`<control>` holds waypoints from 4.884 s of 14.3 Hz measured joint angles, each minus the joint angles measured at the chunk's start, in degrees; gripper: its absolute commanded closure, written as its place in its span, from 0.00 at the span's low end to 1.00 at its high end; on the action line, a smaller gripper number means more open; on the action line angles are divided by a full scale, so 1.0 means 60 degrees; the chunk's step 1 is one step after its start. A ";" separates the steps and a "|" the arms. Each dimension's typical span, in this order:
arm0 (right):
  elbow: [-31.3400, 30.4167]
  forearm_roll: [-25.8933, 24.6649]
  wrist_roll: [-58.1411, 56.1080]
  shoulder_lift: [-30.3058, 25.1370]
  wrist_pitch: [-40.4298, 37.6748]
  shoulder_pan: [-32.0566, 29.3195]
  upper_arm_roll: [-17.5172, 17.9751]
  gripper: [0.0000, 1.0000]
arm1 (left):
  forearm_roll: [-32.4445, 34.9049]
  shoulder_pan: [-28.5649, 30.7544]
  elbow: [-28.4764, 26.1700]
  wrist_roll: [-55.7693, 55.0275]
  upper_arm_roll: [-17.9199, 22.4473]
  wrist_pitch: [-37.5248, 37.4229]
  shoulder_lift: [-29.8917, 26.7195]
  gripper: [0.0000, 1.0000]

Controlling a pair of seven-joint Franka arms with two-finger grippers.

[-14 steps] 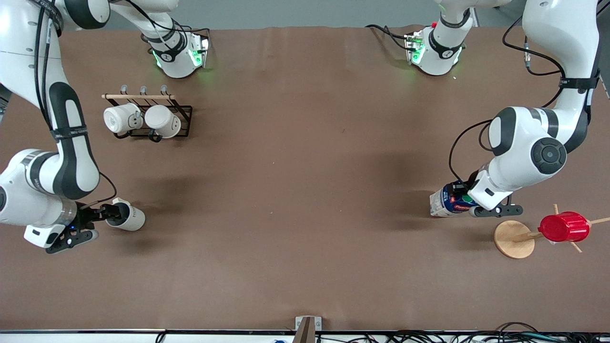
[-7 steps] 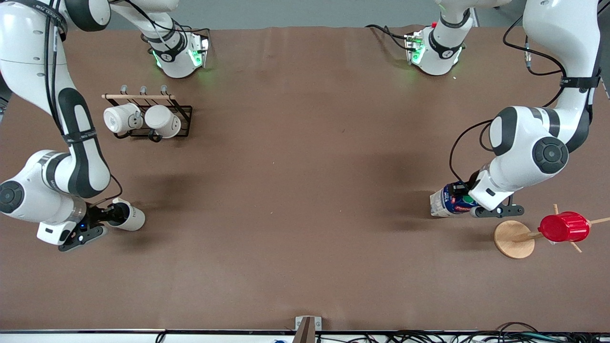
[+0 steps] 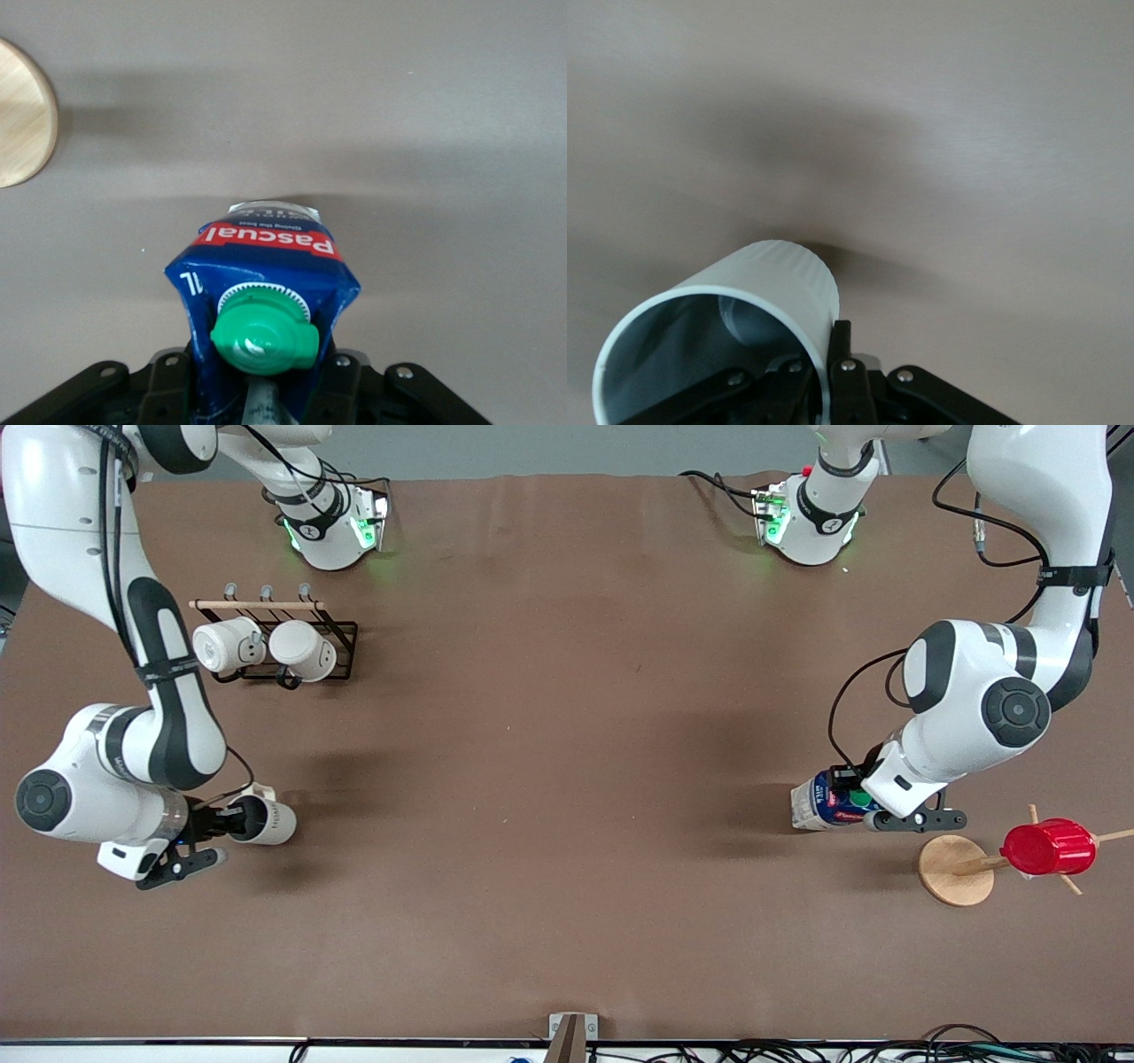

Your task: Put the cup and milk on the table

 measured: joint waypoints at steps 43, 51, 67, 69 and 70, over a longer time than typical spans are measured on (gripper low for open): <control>0.2435 -0.0456 0.9653 -0.1700 -0.2221 0.4507 -0.1132 0.00 | 0.0429 -0.4931 0.3075 -0.5422 -0.0149 -0.0706 0.2012 0.76; 0.1460 -0.0554 0.7004 -0.4008 -0.3652 0.2384 -0.1186 0.00 | 0.0584 -0.4932 0.3212 -0.5423 -0.0144 -0.0685 0.2245 0.00; 0.1214 -0.0809 0.4583 -0.5666 -0.5435 0.0442 -0.1171 0.00 | 0.2083 -0.3331 0.3813 -0.4287 0.0068 -0.2458 -0.0552 0.00; 0.1377 -0.0807 0.4389 -0.5667 -0.5440 0.0252 -0.1170 0.00 | 0.2045 -0.2568 0.3797 -0.3503 0.0070 -0.3183 -0.1309 0.00; 0.1414 -0.0807 0.4357 -0.5667 -0.5447 0.0220 -0.1168 0.00 | 0.1895 -0.2214 0.3780 -0.3180 0.0072 -0.3538 -0.1639 0.00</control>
